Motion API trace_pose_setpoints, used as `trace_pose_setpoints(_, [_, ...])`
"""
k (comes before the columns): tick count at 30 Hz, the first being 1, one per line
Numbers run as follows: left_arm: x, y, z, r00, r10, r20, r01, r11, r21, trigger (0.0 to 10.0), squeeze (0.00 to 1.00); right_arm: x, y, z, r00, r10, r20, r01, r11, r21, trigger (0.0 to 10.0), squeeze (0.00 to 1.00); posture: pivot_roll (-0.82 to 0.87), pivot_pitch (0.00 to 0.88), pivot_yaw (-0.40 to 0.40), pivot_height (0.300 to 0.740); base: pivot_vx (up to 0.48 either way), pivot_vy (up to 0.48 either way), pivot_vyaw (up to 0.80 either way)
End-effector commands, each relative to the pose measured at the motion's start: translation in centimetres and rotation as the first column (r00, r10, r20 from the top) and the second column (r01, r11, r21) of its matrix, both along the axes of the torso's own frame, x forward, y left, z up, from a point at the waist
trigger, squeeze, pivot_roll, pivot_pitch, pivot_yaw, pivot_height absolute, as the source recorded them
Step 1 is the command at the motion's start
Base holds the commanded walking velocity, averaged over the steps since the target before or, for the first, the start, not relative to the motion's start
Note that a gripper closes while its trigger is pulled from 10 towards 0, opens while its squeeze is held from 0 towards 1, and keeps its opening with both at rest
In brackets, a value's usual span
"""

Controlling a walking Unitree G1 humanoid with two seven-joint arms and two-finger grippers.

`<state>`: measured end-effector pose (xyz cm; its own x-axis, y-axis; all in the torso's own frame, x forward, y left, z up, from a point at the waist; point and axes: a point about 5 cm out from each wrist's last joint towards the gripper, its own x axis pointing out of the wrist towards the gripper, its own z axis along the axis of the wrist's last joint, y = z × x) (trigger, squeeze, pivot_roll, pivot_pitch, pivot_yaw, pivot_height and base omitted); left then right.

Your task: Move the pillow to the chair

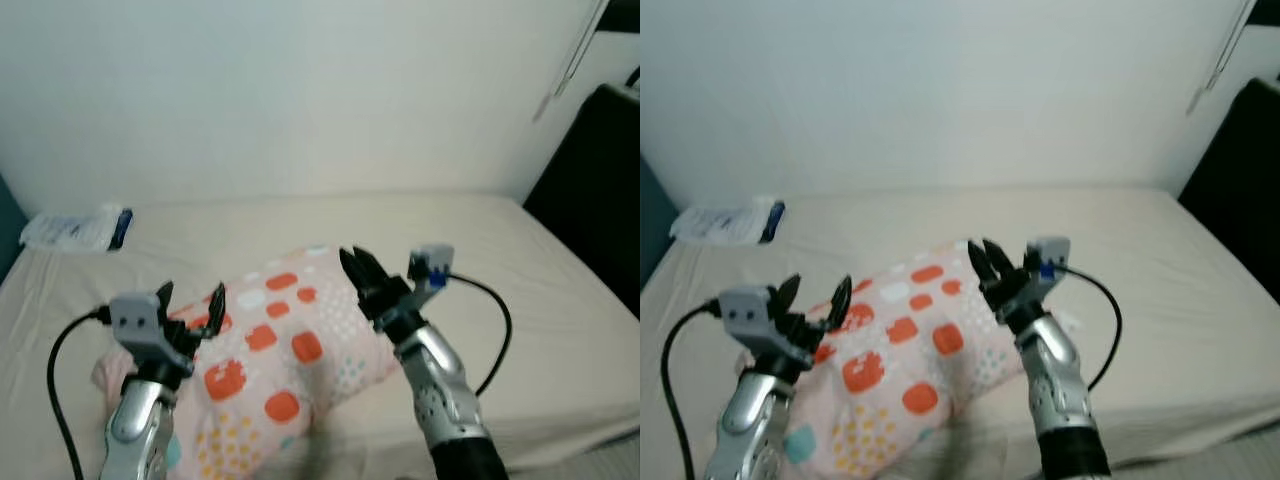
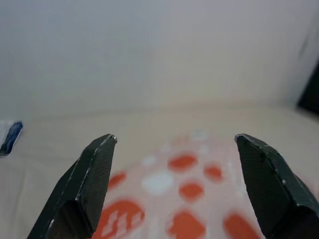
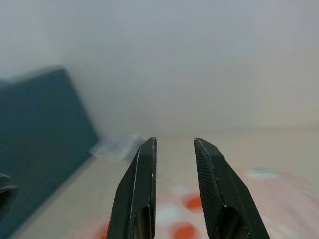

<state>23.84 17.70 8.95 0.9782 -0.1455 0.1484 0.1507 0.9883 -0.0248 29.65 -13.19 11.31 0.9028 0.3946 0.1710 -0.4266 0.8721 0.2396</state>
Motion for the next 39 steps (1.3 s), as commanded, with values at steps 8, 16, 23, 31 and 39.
trace_pose_setpoints(8, [-1.5,0.2,-1.3,0.995,0.04,-0.096,-0.028,0.991,0.127,10.0,0.0,-0.9,-2.2,-0.3,0.993,-0.111,-0.037,0.106,0.988,-0.116,10.0,0.0,0.04,0.0,-0.051,0.74,0.0,0.0,0.0])
trace_pose_setpoints(16, [-2.9,1.7,-1.8,0.987,0.11,-0.114,-0.074,0.957,0.282,10.0,0.0,-2.6,-3.8,-1.3,0.983,-0.17,-0.075,0.149,0.961,-0.234,10.0,0.0,0.06,0.0,-0.067,0.74,0.0,0.0,0.0])
trace_pose_setpoints(23, [-2.6,1.9,-1.8,0.986,0.123,-0.115,-0.082,0.947,0.312,10.0,0.0,-2.5,-3.6,-1.2,0.98,-0.183,-0.078,0.16,0.957,-0.244,10.0,0.0,0.07,0.0,-0.075,0.74,0.0,0.0,0.0])
trace_pose_setpoints(31, [1.4,2.0,-3.7,0.966,0.159,-0.202,-0.121,0.975,0.188,10.0,0.0,-0.1,-1.2,-3.1,0.957,-0.204,-0.206,0.176,0.974,-0.144,10.0,0.0,0.06,0.0,-0.047,0.74,0.0,0.0,0.0])
trace_pose_setpoints(39, [5.0,0.0,-5.7,0.944,0.071,-0.324,0.001,0.976,0.219,10.0,0.0,3.0,0.9,-4.3,0.948,-0.179,-0.262,0.103,0.954,-0.282,10.0,0.0,0.08,0.0,-0.076,0.74,0.0,0.0,0.0])
